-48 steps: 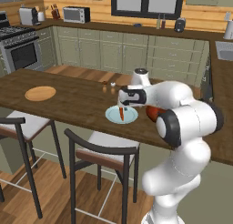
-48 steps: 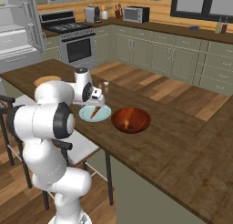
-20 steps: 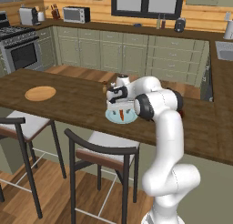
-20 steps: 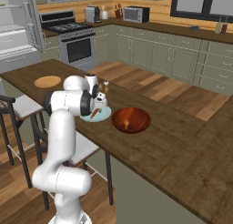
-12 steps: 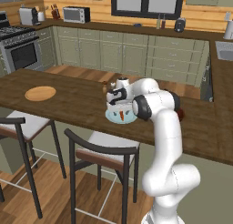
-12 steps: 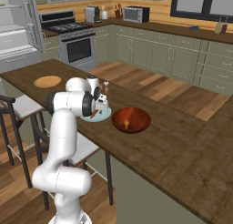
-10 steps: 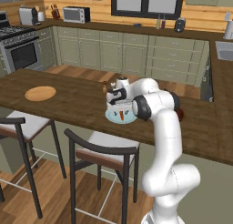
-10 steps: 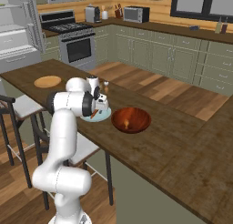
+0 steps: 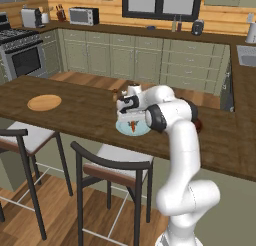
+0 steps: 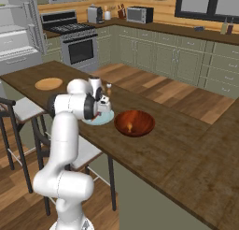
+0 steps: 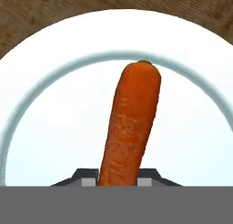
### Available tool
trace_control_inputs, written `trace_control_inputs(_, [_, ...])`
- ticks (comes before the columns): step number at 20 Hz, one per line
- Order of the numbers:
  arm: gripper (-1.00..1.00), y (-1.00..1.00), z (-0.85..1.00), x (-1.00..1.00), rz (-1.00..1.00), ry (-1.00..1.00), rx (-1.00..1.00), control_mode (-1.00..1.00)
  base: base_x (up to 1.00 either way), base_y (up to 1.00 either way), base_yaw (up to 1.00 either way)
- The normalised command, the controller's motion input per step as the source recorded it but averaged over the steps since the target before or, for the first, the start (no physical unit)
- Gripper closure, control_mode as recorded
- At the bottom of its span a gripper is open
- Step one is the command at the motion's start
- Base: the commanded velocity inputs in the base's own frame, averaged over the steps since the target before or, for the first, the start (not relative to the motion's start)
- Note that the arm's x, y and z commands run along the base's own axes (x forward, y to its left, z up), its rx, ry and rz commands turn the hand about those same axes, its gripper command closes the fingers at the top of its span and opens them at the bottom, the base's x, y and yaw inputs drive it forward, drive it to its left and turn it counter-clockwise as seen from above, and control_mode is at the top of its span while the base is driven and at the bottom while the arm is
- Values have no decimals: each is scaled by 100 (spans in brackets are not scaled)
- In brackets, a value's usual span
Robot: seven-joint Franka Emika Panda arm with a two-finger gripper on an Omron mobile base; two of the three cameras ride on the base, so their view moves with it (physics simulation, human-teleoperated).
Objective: Pick the chicken drumstick and carrot from their plates and place them in the bowl. Then put the bowl in the fridge.
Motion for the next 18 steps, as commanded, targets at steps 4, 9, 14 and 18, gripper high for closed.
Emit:
trace_control_inputs(4, [100, -8, 72, -82, 0, -2, 0, -100, 0, 0, 0])
trace_control_inputs(9, [100, -32, 69, -100, 0, -6, 0, -100, 0, 0, 0])
trace_control_inputs(14, [100, -41, 76, -85, 0, -3, 0, -100, 0, 0, 0])
trace_control_inputs(18, [100, -90, 52, -81, 0, -1, 0, -100, 0, 0, 0])
